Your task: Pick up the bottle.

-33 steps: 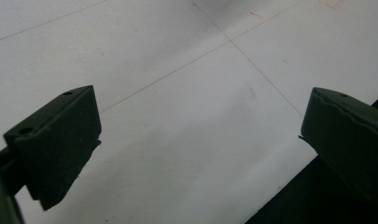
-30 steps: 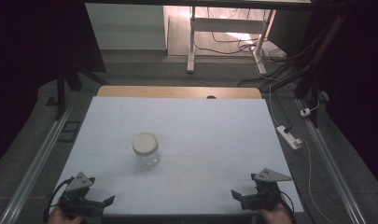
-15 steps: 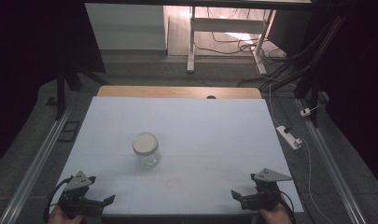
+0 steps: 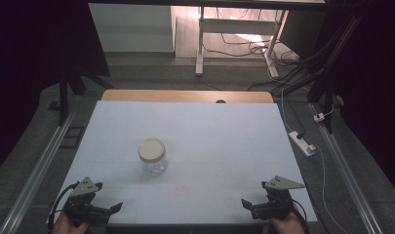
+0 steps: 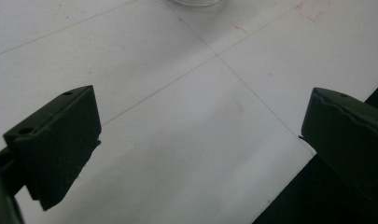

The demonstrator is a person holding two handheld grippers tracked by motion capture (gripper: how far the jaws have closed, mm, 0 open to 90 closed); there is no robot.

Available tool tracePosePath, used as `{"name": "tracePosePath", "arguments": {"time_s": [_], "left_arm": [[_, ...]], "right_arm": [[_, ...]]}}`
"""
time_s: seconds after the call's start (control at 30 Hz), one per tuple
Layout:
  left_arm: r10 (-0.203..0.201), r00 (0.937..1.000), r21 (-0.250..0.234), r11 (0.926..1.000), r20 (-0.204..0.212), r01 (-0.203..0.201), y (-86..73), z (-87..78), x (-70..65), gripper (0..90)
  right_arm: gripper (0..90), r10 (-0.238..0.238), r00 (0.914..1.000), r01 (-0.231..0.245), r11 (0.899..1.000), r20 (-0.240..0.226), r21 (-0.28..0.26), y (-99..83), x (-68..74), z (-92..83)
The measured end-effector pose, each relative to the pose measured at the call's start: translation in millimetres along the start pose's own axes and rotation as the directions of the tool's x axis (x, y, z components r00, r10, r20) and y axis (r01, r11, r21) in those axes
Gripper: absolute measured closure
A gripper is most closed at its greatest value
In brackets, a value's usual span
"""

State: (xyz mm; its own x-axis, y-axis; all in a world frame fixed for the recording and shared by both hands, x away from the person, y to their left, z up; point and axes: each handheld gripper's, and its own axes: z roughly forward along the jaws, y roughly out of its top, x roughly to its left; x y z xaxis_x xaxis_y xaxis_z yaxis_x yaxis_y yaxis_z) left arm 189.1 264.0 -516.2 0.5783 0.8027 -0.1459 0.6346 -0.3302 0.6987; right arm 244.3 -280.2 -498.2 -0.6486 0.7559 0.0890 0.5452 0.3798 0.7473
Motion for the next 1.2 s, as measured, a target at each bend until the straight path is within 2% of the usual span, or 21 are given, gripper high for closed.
{"name": "tracePosePath", "arguments": {"time_s": [0.07, 0.23, 0.33, 0.37, 0.6, 0.7, 0.77, 0.8, 0.87, 1.2], "left_arm": [[0.0, 1.0, -0.003, 1.0, 0.007, 0.0, 1.1, 1.0, 0.2, 0.0], [0.033, 0.9988, -0.013, 0.9994, 0.036, -0.033, 8.2, 6.1, -0.8, 0.0], [0.048, 0.998, -0.014, 0.9988, 0.04, -0.048, 10.5, 7.7, -1.4, 0.0], [0.065, 0.9962, -0.016, 0.9978, 0.058, -0.064, 12.5, 9.8, -1.3, 0.0], [0.086, 0.9896, -0.028, 0.9961, 0.115, -0.084, 18.6, 17.2, -0.2, 0.0], [0.087, 0.9891, -0.04, 0.9958, 0.119, -0.083, 20.7, 17.5, 1.0, 0.0], [0.094, 0.9894, -0.064, 0.9941, 0.111, -0.087, 22.5, 17.7, 2.6, 0.0], [0.103, 0.9898, -0.092, 0.9913, 0.098, -0.094, 24.2, 18.6, 3.8, 0.0], [0.108, 0.9897, -0.109, 0.9893, 0.094, -0.098, 26.5, 20.3, 4.9, 0.0], [0.087, 0.9924, -0.102, 0.9918, 0.086, -0.078, 39.5, 33.7, 8.6, 0.9]], "right_arm": [[0.0, -0.002, 1.0, 0.002, 1.0, -0.002, 0.001, 0.0, -0.1, 0.2], [0.0, -0.003, 1.0, 0.004, 1.0, -0.002, 0.005, 0.2, 0.2, 0.3], [0.0, -0.004, 1.0, 0.004, 1.0, -0.002, 0.005, 0.2, 0.4, 0.4], [0.0, -0.005, 1.0, 0.005, 1.0, -0.002, 0.005, 0.2, 0.4, 0.5], [0.0, -0.01, 0.9999, 0.01, 1.0, -0.003, 0.007, 0.3, 0.3, 0.8], [0.0, -0.011, 0.9999, 0.011, 1.0, -0.003, 0.006, 0.3, 0.4, 1.0], [0.0, -0.011, 0.9999, 0.011, 1.0, -0.004, 0.007, 0.3, 0.4, 1.1], [0.0, -0.011, 0.9999, 0.011, 1.0, -0.004, 0.007, 0.3, 0.4, 1.0], [0.0, -0.011, 0.9999, 0.011, 1.0, -0.004, 0.006, 0.3, 0.4, 1.0], [0.0, -0.012, 0.9999, 0.012, 1.0, -0.005, 0.007, 0.4, 0.4, 1.1]]}}
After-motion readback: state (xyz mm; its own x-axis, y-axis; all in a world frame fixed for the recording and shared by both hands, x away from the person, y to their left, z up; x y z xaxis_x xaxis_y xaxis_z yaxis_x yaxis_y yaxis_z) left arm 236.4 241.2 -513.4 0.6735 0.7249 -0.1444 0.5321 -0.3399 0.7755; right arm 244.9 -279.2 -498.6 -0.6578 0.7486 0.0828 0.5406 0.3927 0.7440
